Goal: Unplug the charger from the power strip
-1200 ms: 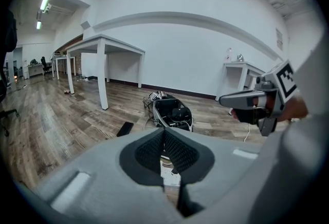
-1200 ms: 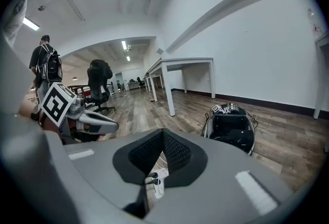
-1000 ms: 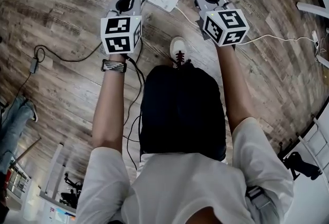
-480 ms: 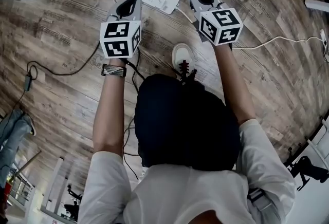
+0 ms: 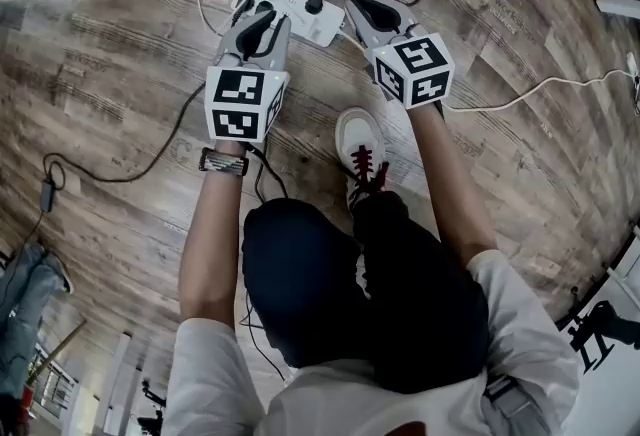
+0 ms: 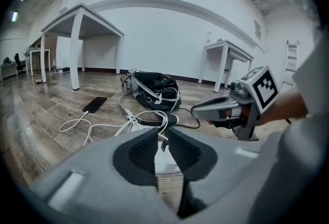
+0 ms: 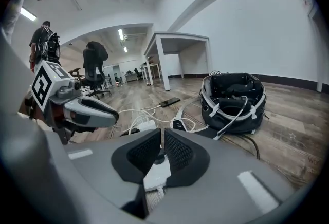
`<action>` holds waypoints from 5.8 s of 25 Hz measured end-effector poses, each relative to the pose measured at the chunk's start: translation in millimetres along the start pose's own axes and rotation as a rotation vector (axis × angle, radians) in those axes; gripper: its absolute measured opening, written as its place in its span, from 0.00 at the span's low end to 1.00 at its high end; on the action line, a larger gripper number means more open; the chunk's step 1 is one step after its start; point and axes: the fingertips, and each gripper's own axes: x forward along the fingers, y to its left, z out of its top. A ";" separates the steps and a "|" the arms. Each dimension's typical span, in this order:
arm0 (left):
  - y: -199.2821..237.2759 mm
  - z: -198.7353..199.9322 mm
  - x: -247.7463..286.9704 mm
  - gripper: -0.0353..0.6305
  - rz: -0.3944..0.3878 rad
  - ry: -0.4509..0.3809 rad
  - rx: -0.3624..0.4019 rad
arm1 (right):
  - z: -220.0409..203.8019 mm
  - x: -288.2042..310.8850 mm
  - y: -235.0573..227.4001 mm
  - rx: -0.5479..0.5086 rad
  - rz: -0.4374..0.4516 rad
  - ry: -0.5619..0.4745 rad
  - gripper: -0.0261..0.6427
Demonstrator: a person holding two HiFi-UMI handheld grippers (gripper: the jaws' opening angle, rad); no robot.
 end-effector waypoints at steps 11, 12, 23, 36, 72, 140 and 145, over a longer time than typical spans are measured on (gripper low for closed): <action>-12.6 -46.7 34.7 0.28 -0.045 0.083 0.036 | -66.9 18.4 5.3 0.000 0.054 0.091 0.08; -13.6 -49.7 37.2 0.28 -0.047 0.088 0.032 | -72.3 18.8 6.5 0.006 0.054 0.099 0.08; -21.8 -70.3 64.4 0.30 -0.022 0.136 0.032 | -101.0 36.4 12.0 0.023 0.065 0.160 0.08; -24.1 -76.1 85.2 0.29 -0.002 0.140 0.127 | -115.4 46.8 6.8 0.032 0.064 0.196 0.04; -17.6 -76.8 85.1 0.26 -0.003 0.142 0.028 | -115.4 48.4 5.6 0.053 0.041 0.181 0.04; -15.7 -78.9 81.4 0.26 -0.018 0.157 -0.043 | -117.3 48.5 7.3 0.033 0.026 0.180 0.04; -18.8 -78.2 80.8 0.26 0.007 0.181 0.055 | -116.9 47.9 7.9 0.031 0.026 0.178 0.04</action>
